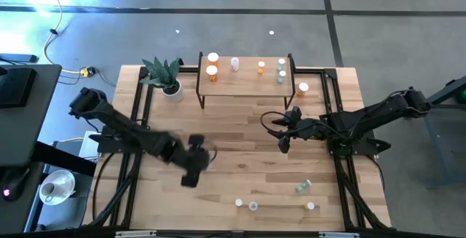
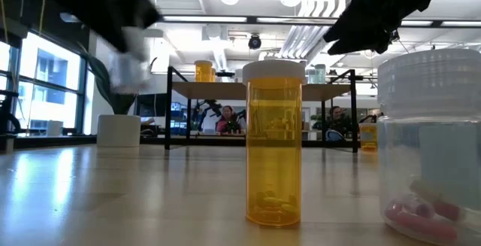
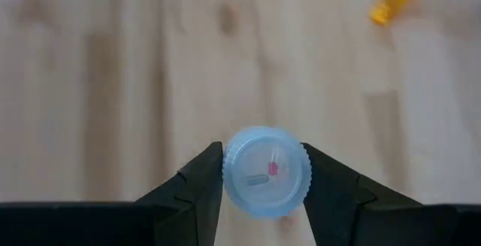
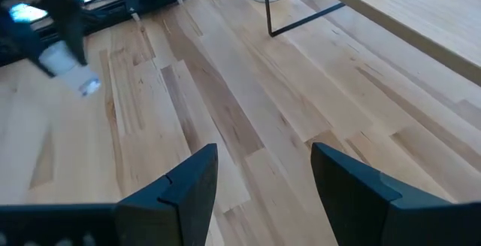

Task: Pick and place medicine bottles onto shelf by color
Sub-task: Put the left transparent pill bottle aligned with the other transparent pill bottle on the shelf

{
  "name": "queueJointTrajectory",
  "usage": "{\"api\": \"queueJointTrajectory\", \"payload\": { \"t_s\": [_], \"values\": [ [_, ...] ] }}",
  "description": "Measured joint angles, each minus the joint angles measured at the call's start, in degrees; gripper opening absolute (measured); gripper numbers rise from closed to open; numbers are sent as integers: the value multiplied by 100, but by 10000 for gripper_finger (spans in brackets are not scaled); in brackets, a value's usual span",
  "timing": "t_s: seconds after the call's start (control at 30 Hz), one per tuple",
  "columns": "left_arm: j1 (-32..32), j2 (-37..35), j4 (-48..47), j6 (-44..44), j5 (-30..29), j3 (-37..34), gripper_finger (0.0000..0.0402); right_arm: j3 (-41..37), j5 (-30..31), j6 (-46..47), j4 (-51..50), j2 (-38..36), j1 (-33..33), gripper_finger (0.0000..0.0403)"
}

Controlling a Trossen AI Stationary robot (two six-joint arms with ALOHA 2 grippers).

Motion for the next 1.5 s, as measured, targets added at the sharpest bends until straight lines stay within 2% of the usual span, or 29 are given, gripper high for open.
{"api": "queueJointTrajectory", "payload": {
  "t_s": [0.2, 0.3, 0.47, 0.67, 0.83, 0.97, 1.1, 1.5],
  "values": [
    [1516, -36, -63, 1927, 36, 615, 142, 0, -2, -52, -71, 0, 0, 206],
    [2308, 32, -40, 2566, 136, 1010, 142, 0, -1, -66, -99, 0, 0, 206],
    [3442, 40, 11, 3015, 430, 1579, 142, 0, -2, -56, -110, 0, 1, 206],
    [4353, 40, 4, 3146, 480, 2108, 142, 0, -2, -45, -109, 0, 1, 206],
    [4687, 42, -3, 3222, 671, 2483, 142, 0, 63, 19, -108, 0, 0, 206],
    [4738, 42, -14, 3239, 1050, 2726, 142, 0, 67, 22, -108, 0, 0, 206],
    [4738, 42, 1, 3236, 1134, 2933, 142, 0, 68, 21, -108, 0, 0, 206],
    [4883, 275, -74, 3030, 1242, 2957, 142, 0, 76, 3, -114, 0, 0, 206]
  ]
}}
